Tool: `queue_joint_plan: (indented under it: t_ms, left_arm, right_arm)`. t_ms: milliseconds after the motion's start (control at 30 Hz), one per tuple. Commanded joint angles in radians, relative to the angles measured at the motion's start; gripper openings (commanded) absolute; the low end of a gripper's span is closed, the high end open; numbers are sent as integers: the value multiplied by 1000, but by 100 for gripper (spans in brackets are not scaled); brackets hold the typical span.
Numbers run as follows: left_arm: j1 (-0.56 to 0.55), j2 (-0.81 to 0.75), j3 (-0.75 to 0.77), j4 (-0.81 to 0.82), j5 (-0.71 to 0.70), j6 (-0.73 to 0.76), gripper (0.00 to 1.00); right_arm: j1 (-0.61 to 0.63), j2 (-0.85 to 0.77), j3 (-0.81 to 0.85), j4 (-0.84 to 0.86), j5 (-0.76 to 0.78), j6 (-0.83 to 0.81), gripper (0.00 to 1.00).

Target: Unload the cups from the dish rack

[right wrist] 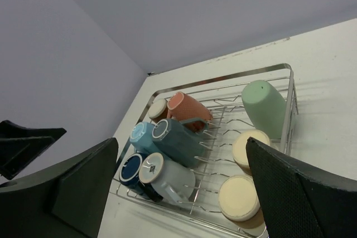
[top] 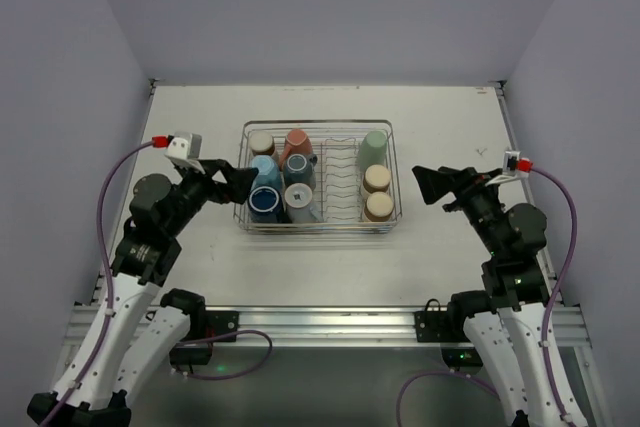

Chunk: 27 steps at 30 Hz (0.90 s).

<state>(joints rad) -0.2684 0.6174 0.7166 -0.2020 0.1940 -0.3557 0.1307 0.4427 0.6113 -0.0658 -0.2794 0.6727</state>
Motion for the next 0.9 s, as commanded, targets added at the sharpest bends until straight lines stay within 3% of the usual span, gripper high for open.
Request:
queue_joint_plan:
  t_ms: [0,167,267,467,500,600,867]
  left_arm:
    - [8,56,64,22,103,-46,100]
    - [-5,132,73,150,231,-166,100]
    - [-90,233,115,156,200,-178,100]
    - [-358,433,285,43,-239,-88,100]
    - [-383,458,299,21,-346,-77,100]
    - [-439,556,343,-5,-495,-54,100]
    - [-483,768,399,-13,-662,-20,98]
  right_arm:
    - [-2,-10,33,-35,-21,-2,99]
    - [-2,-33,4,-46,-20,1,99]
    - [-2,-36,-24,-28,-33,19,99]
    - [-2,-13,-27,-5,-70,21,99]
    - [0,-10,-31,3,-81,22,99]
    - [0,7,-42,27,-102,28,99]
    - [9,51,-58,60,-165,25,99]
